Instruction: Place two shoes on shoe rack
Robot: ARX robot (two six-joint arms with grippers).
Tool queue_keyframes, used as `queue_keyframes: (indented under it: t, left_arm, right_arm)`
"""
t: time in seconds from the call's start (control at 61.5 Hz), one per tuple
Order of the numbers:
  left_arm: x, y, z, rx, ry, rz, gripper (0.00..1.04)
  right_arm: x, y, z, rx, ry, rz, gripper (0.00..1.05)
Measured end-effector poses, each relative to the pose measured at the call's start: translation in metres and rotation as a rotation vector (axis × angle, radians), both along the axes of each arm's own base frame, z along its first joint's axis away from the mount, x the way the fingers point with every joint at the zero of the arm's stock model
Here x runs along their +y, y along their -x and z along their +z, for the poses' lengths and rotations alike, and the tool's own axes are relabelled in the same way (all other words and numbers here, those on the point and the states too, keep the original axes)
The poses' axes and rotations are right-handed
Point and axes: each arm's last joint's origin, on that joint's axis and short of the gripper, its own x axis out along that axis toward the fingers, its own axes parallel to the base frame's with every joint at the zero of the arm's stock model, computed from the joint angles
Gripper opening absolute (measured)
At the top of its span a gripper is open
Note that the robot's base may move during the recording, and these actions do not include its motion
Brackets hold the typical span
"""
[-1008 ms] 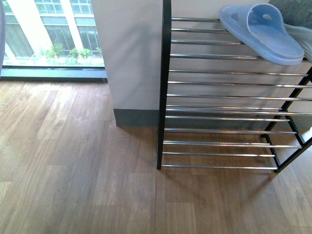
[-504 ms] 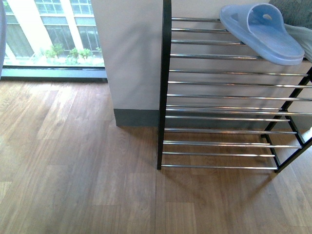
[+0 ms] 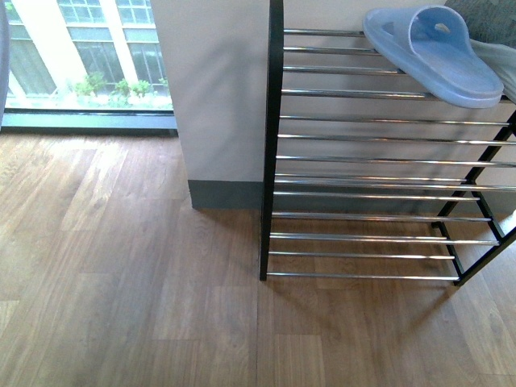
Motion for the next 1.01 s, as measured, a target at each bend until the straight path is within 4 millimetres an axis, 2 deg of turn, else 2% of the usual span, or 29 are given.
queue_keyframes:
  t: [0.276, 0.602, 0.699, 0.813, 1.008]
  left_arm:
    - [0.0, 0.0, 0.0, 0.0, 0.0, 0.001, 0.02]
    - [0.0, 0.0, 0.0, 0.0, 0.0, 0.0, 0.02]
    - [0.0004, 0.0, 0.0, -0.001, -0.003, 0.007, 0.02]
    - [0.0003, 0.0, 0.0, 0.0, -0.001, 0.004, 0.02]
    - [0.0002, 0.0, 0.0, 0.0, 0.0, 0.002, 0.02]
  right_arm:
    - [0.0, 0.006, 0.0009, -0.025, 0.001, -0.002, 0.02]
    - [0.0, 0.0061, 0.001, -0.026, 0.0, -0.002, 0.56]
    - [0.0001, 0.0061, 0.0009, -0.026, 0.0, 0.001, 0.78]
    - [0.0001, 0.0061, 0.0009, -0.025, 0.0, 0.002, 0.96]
    - [0.0001, 0.0061, 0.0007, -0.024, 0.0, 0.0, 0.95]
